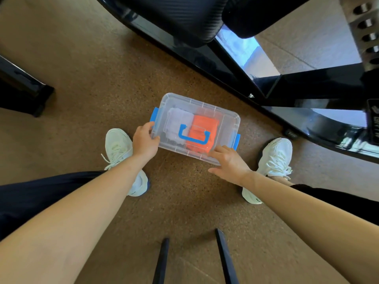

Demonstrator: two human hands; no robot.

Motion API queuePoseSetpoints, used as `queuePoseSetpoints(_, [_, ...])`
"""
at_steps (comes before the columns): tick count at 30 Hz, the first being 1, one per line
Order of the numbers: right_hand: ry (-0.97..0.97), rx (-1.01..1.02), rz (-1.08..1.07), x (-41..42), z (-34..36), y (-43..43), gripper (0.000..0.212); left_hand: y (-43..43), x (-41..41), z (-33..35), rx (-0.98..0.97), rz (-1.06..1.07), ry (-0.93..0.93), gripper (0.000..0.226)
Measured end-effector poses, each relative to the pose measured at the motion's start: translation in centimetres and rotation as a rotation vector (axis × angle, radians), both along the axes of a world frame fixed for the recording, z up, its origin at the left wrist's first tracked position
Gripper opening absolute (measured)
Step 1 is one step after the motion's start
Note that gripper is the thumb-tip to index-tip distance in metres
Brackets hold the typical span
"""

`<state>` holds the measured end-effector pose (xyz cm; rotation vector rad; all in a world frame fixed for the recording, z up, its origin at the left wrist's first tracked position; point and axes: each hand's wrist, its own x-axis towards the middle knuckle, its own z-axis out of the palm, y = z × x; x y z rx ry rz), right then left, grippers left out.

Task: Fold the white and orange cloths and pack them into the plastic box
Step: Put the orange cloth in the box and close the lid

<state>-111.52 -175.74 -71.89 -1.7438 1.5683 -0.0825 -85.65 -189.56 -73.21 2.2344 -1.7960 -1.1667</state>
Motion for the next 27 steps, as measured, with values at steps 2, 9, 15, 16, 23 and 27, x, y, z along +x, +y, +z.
queuePoseSetpoints(2, [-0.05, 0.023, -0.039, -0.1, 0.0, 0.0, 0.062, -0.1, 0.2, -0.2, 0.012, 0.003, 0.019, 0.052])
queuePoseSetpoints(9, [0.099, -0.066, -0.254, -1.6, -1.2, 0.1, 0.053, -0.9, 0.7, -0.5, 0.039, 0.035, 0.032, 0.051])
queuePoseSetpoints(15, [-0.039, 0.34, -1.017, -2.2, -1.5, -1.4, 0.073, -1.2, 0.7, -1.5, -0.011, 0.01, -0.036, 0.048])
queuePoseSetpoints(16, [-0.118, 0.45, -1.1, -2.3, -1.4, -1.5, 0.071, -1.4, 0.8, -1.7, -0.013, 0.007, -0.038, 0.051])
queuePoseSetpoints(23, [-0.416, 0.718, -1.258, -3.6, -2.1, -2.0, 0.03, -2.5, 0.3, -1.9, 0.2, 0.023, 0.163, 0.083])
queuePoseSetpoints(27, [-0.42, 0.731, -1.256, -3.8, -2.8, -1.5, 0.029, -2.3, -0.4, -2.0, 0.054, -0.097, 0.003, 0.074])
